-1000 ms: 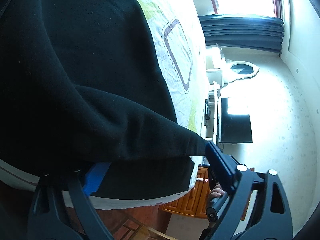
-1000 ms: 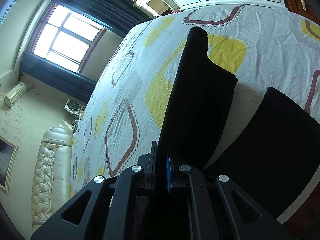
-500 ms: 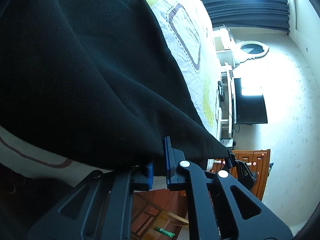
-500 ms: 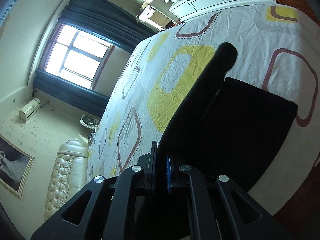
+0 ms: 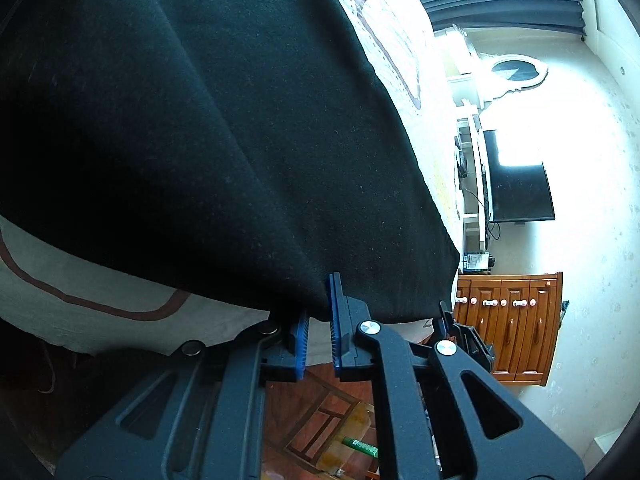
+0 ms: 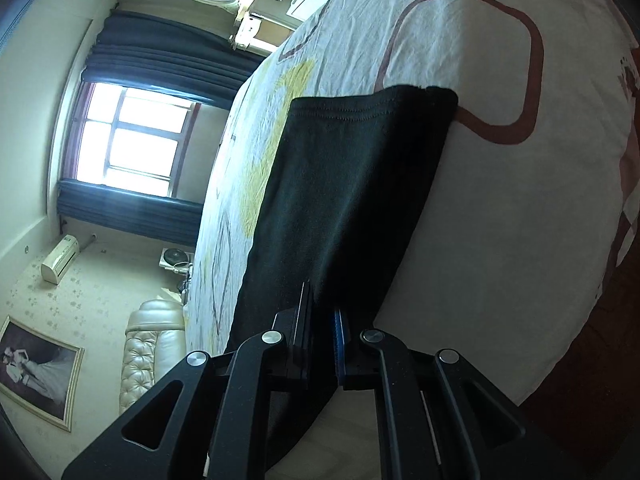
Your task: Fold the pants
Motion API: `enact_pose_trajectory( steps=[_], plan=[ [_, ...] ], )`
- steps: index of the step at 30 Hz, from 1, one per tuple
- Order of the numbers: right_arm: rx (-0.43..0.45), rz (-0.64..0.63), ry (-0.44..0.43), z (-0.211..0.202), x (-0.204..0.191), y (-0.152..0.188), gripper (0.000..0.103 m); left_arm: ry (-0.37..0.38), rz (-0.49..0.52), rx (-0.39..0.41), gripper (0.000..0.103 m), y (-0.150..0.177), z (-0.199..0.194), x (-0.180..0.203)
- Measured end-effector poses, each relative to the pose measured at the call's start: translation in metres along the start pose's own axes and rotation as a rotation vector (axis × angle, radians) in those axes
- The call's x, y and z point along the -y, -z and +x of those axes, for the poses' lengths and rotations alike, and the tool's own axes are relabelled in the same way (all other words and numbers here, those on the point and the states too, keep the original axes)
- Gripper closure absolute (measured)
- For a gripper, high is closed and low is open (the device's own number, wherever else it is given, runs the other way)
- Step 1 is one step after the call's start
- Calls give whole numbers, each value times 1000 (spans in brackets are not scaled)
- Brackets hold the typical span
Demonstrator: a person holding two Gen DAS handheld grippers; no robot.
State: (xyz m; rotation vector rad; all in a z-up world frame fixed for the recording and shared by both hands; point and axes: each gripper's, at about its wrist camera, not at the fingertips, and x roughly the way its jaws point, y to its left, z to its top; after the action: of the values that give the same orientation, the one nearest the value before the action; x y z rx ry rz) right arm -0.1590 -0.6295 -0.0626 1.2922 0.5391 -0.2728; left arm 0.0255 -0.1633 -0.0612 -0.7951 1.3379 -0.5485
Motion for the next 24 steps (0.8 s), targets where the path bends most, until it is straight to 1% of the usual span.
enact_pose_trajectory(
  steps=[1,4,6,7,8,9,10,11,12,13,14,15,18,20,21,22,24],
  plan=[
    [8,-3,4,-1,1,0,94,-2,4,4,95,2,0,1],
    [49,-45,77,-8,-3,-4,94,-23,48,12,95,7,-3,2],
    [60,-6,98,-9,6,-6,95,-38,73,10,94,10,-3,6],
    [66,26,91,-11,11,-6,97,-37,76,7,94,11,-5,7],
    [70,56,74,-13,16,-7,97,-32,76,5,90,12,-6,6],
    [79,64,85,-15,17,-6,94,-29,78,-4,84,14,-8,4],
    [91,55,117,-16,16,-7,79,-24,88,-24,79,15,-9,5],
    [109,42,143,-19,15,-6,72,-26,100,-41,67,18,-10,4],
    [136,34,170,-25,15,-5,67,-35,113,-53,60,22,-14,4],
    [153,34,185,-29,16,-5,65,-34,123,-62,60,25,-19,1],
    [161,41,189,-32,17,-6,65,-31,132,-68,60,27,-26,-1],
    [166,50,185,-35,18,-4,65,-34,137,-57,60,29,-34,-5],
    [143,31,157,-36,10,3,65,-35,102,50,60,22,-73,-26],
    [110,7,146,-29,-1,11,59,-51,79,144,60,10,-100,-39],
    [97,1,133,-26,-6,16,52,-64,77,186,60,4,-112,-46],
    [83,-4,122,-21,-10,20,50,-83,71,223,59,-2,-122,-53],
    [48,-17,100,-10,-17,26,50,-89,29,271,59,-12,-134,-68]
  ],
)
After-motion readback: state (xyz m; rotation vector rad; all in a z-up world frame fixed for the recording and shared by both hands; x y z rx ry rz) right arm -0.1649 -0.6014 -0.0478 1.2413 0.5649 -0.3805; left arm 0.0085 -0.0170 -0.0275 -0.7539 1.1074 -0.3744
